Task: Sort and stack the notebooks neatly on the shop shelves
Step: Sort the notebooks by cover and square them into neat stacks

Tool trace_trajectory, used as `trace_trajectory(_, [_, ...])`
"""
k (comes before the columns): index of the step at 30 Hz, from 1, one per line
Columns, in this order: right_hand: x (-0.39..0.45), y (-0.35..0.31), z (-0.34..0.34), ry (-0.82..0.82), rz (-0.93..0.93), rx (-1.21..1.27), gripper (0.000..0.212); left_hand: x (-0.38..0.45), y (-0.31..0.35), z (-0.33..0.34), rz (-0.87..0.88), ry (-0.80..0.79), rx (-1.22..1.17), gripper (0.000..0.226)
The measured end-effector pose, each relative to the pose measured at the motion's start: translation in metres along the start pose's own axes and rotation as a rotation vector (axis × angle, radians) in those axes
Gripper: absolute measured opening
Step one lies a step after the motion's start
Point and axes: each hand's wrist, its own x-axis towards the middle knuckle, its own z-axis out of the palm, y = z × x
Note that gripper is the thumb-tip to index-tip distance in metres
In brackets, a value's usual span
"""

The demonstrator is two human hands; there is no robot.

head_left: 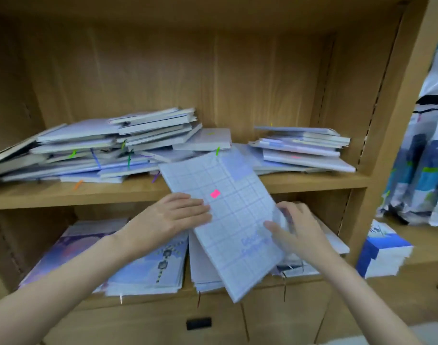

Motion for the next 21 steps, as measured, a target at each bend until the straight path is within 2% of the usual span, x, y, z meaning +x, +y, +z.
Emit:
trace_trajectory(2, [-0.026, 0.013, 0.017, -0.3, 0.165, 0.377, 0.034, -0.018, 0.019, 0.007, 0.029, 0.0, -0.011, 0.037])
trace_trajectory(5, [-0.049, 0.037, 0.035, -0.467, 0.27, 0.593, 0.031, -0.049, 0.045, 0.026, 0.091, -0.088, -0.037, 0.046])
trace_trajectory(9, [-0.068, 0.059, 0.07, -0.484, 0.403, 0.673, 0.041, -0.076, 0.06, 0.07, 0.061, -0.224, -0.034, 0.056])
trace_trajectory(10, [-0.069, 0.062, 0.081, -0.465, 0.418, 0.681, 0.043, -0.078, 0.057, 0.082, 0.039, -0.244, -0.028, 0.054])
trace_trajectory(12, [-0.067, 0.066, 0.099, -0.361, 0.456, 0.702, 0.047, -0.073, 0.046, 0.099, 0.003, -0.244, -0.01, 0.037])
trace_trajectory(14, [-0.053, 0.064, 0.114, -0.195, 0.465, 0.687, 0.031, -0.065, 0.028, 0.116, -0.152, -0.286, 0.009, 0.032])
trace_trajectory(16, [-0.026, 0.057, 0.121, -0.108, 0.402, 0.541, 0.019, -0.057, 0.013, 0.13, -0.431, -0.298, 0.011, 0.046])
trace_trajectory(17, [-0.009, 0.056, 0.125, -0.113, 0.365, 0.462, 0.022, -0.055, 0.01, 0.138, -0.534, -0.309, -0.011, 0.052])
trace_trajectory(19, [0.022, 0.066, 0.136, -0.188, 0.363, 0.318, 0.046, -0.054, 0.015, 0.155, -0.664, -0.399, -0.154, 0.049])
trace_trajectory(21, [0.039, 0.078, 0.149, -0.267, 0.468, 0.19, 0.068, -0.057, 0.031, 0.174, -0.691, -0.573, -0.288, 0.04])
